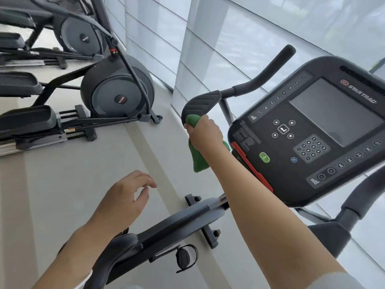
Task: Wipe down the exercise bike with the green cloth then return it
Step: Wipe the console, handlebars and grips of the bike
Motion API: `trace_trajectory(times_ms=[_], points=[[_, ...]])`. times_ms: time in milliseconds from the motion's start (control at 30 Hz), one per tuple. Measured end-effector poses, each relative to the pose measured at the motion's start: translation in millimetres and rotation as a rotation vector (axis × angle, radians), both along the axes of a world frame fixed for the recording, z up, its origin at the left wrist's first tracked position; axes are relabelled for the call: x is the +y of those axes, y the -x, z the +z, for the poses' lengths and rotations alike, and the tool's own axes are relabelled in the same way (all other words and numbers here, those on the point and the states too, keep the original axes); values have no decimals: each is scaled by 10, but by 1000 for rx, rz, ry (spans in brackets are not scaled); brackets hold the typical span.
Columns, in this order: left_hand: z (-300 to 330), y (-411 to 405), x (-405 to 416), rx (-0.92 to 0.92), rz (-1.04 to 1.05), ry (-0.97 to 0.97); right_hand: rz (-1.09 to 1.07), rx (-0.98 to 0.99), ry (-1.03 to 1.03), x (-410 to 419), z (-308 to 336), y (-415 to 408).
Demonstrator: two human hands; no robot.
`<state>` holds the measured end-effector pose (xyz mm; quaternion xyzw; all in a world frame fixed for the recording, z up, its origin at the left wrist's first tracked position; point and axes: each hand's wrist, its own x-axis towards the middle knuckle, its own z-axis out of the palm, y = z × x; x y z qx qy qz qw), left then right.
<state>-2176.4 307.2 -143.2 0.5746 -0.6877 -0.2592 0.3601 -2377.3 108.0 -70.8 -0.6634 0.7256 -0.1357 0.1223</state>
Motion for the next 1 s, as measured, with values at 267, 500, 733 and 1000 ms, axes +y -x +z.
trace_trajectory(times_ms=[267, 500, 733, 1000], points=[[-2, 385, 14, 46, -121, 47, 49, 180, 133, 1149, -130, 747], [130, 995, -67, 59, -288, 119, 71, 134, 116, 2116, -52, 1358], [360, 1566, -58, 148, -404, 247, 298, 198, 119, 2564, 276, 1678], [478, 2015, 34, 88, -492, 310, 274, 234, 192, 2511, 563, 2620]])
